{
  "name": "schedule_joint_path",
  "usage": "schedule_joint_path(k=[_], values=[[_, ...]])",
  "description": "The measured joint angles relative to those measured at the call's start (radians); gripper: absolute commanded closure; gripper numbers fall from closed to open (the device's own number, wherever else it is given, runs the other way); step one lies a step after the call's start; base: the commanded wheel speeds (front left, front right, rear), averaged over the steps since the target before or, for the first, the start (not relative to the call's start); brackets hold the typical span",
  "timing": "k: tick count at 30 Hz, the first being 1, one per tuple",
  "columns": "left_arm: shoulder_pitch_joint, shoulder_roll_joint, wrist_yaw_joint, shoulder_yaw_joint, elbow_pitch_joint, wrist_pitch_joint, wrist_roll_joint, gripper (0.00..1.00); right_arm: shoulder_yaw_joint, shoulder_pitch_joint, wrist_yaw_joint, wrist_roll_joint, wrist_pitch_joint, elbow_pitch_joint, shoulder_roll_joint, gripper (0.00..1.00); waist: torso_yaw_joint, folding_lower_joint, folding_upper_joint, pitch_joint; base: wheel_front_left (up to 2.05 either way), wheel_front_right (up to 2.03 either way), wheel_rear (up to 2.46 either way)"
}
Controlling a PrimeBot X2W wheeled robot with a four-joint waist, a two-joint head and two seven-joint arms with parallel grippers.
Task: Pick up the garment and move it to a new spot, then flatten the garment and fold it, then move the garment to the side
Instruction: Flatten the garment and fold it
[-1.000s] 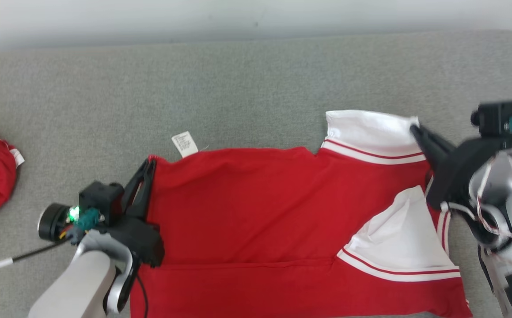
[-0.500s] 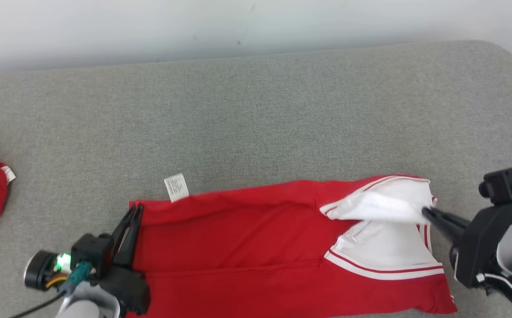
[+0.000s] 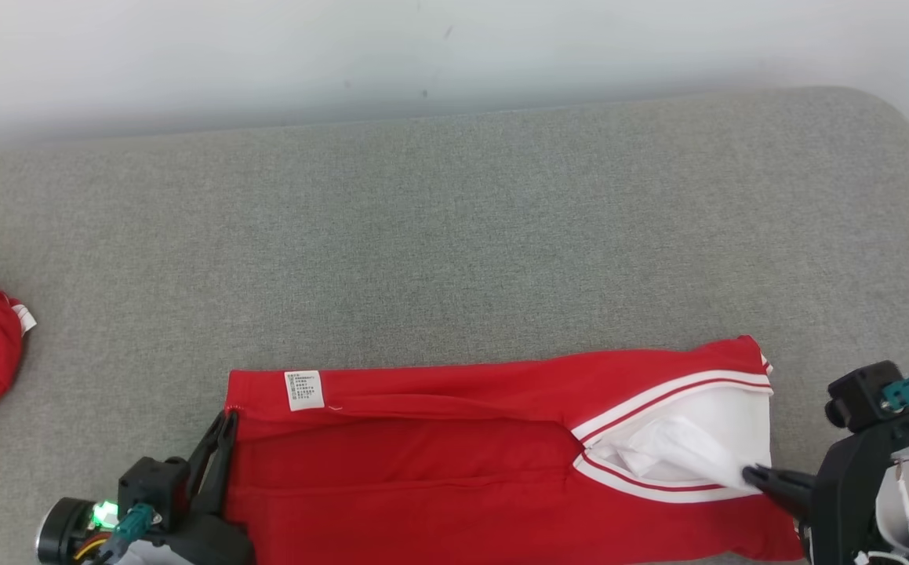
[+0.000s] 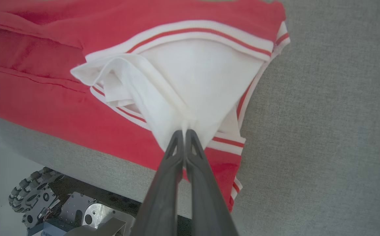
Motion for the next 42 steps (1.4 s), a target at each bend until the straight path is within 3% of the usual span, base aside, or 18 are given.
schedule_joint_path(k=[9,10,11,19,24,30,35,42], values=[[0.062,-0.048,-0.014,0.063,0.029,0.000,0.042,1.00,0.026,0.035,0.000,-0.014,0.017,0.026,0.005,1.00,-0.003,0.0000,0.0000,-0.025,0.00,0.00,0.00],[0.069,-0.054,-0.017,0.070,0.035,0.000,0.042,0.85,0.019,0.038,0.000,-0.015,0.016,0.033,0.008,0.96,-0.002,0.0000,0.0000,-0.029,0.00,0.00,0.00],[0.077,-0.058,-0.019,0.077,0.039,0.000,0.042,0.00,0.012,0.040,0.000,-0.023,0.006,0.037,0.015,0.00,-0.002,0.0000,0.0000,-0.033,0.00,0.00,0.00],[0.137,-0.093,-0.019,0.165,0.022,0.000,0.062,0.00,0.001,0.058,0.000,-0.039,-0.033,0.073,0.049,0.00,0.002,0.0000,0.0000,-0.077,0.00,0.00,0.00],[0.210,-0.121,-0.018,0.278,-0.107,0.000,0.080,0.00,-0.069,0.104,0.000,-0.046,-0.122,0.060,0.092,0.00,0.005,0.0000,0.0000,-0.120,0.00,0.00,0.00],[0.323,-0.190,-0.064,0.413,-0.300,0.000,0.108,0.00,-0.192,0.169,0.000,-0.084,-0.288,0.044,0.219,0.00,0.013,-0.0001,-0.0001,-0.179,0.00,0.00,0.00],[0.394,-0.271,-0.132,0.488,-0.409,0.000,0.110,0.00,-0.247,0.172,0.000,-0.118,-0.443,0.048,0.330,0.00,0.020,-0.0001,-0.0001,-0.214,0.00,0.00,0.00],[0.467,-0.301,-0.167,0.537,-0.452,0.000,0.105,0.00,-0.260,0.170,0.000,-0.215,-0.729,0.091,0.389,0.00,0.036,0.0000,0.0000,-0.250,0.00,0.00,0.00]])
